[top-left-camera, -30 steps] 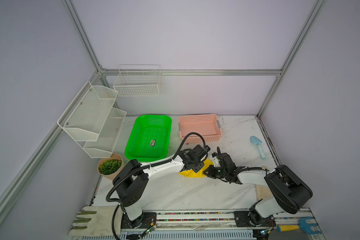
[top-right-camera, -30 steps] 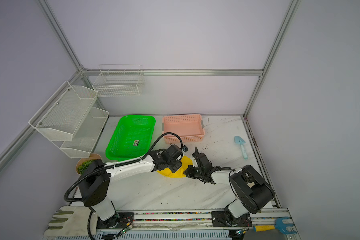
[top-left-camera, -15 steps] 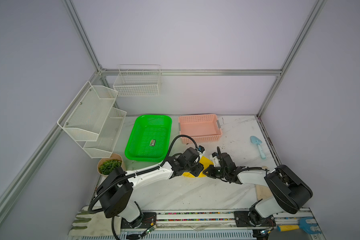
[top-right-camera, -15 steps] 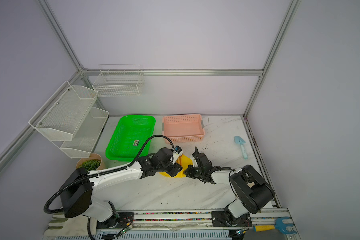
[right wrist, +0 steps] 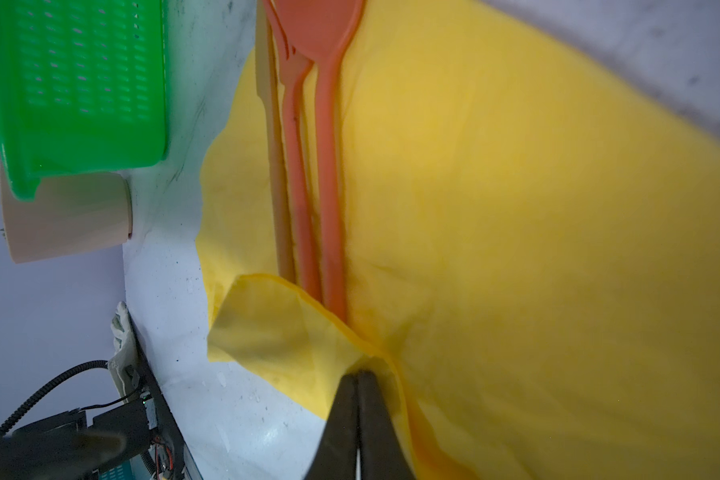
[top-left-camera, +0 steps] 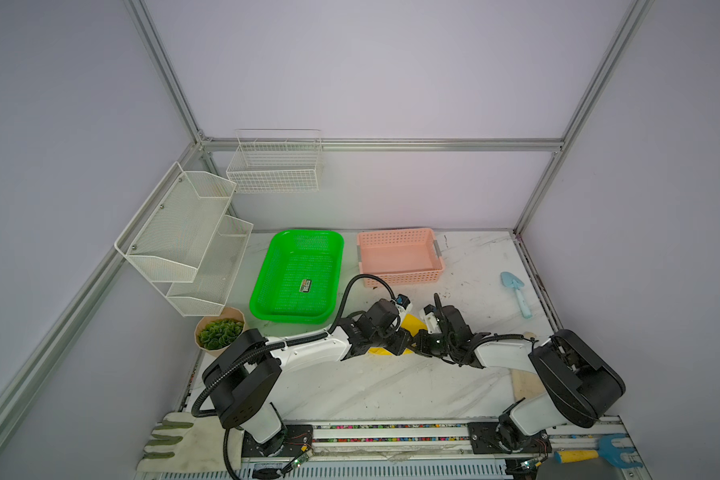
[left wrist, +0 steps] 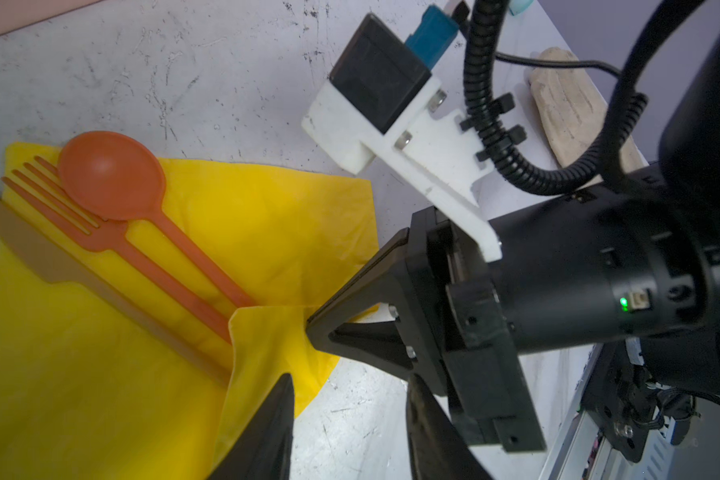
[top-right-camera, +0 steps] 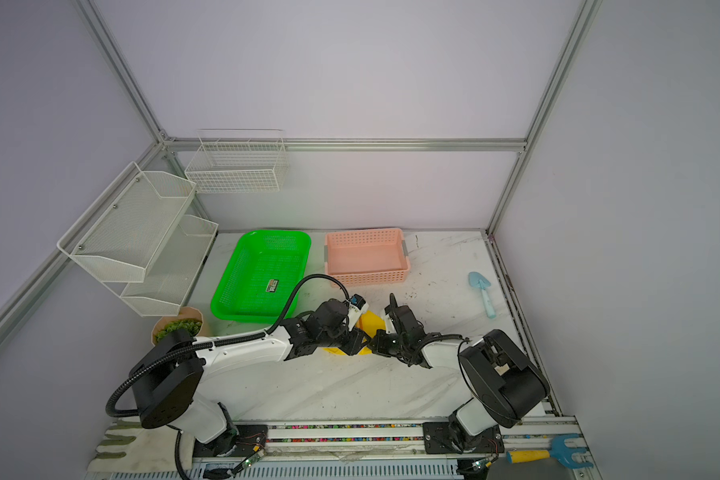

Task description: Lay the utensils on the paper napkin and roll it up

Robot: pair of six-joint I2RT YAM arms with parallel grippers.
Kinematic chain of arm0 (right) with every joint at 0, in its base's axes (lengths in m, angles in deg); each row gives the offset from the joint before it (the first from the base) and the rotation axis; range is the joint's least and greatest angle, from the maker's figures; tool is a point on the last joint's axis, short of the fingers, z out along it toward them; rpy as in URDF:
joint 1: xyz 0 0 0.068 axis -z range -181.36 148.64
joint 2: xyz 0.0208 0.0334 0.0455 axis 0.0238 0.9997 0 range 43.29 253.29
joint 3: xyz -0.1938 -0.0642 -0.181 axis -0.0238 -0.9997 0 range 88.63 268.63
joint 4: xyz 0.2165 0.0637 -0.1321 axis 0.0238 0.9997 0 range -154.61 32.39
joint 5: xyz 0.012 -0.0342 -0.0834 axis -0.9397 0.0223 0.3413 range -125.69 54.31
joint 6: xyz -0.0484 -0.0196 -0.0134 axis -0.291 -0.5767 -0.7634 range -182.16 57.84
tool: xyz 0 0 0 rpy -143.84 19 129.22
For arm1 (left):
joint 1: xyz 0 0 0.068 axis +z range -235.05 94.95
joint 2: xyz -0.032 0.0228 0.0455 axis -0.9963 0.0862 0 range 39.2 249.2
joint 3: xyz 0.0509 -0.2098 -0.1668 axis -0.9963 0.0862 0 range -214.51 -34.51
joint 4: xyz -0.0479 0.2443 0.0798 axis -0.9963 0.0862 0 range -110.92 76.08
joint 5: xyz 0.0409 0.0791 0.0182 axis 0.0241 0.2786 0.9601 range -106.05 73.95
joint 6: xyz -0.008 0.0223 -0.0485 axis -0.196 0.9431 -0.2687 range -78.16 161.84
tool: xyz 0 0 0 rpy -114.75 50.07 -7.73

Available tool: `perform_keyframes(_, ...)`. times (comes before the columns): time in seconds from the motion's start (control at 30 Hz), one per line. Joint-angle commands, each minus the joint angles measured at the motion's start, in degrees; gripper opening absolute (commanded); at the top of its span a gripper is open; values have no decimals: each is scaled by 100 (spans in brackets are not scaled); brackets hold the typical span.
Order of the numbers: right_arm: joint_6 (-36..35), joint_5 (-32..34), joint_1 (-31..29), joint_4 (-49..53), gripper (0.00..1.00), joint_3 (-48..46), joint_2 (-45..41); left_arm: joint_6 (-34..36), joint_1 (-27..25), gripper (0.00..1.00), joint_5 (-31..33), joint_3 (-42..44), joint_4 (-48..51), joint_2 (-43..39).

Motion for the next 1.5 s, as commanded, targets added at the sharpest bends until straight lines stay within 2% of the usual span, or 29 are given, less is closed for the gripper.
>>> perform_keyframes(0.0, 8, 14, -16, 52, 8, 122, -53, -100, 81, 42, -98, 186, -288, 11)
perform_keyframes(0.43, 4, 10, -19, 175, 8, 212, -129, -257, 129, 28, -9, 659, -353, 183)
perform_keyframes(1.27, -3, 41, -16, 193, 8, 288, -21, -495, 389, 23, 37, 1036, -712, 500)
perform_keyframes(1.47, -91, 233, -17, 388, 9, 426, 76, -478, 402, 22, 54, 1030, -666, 517)
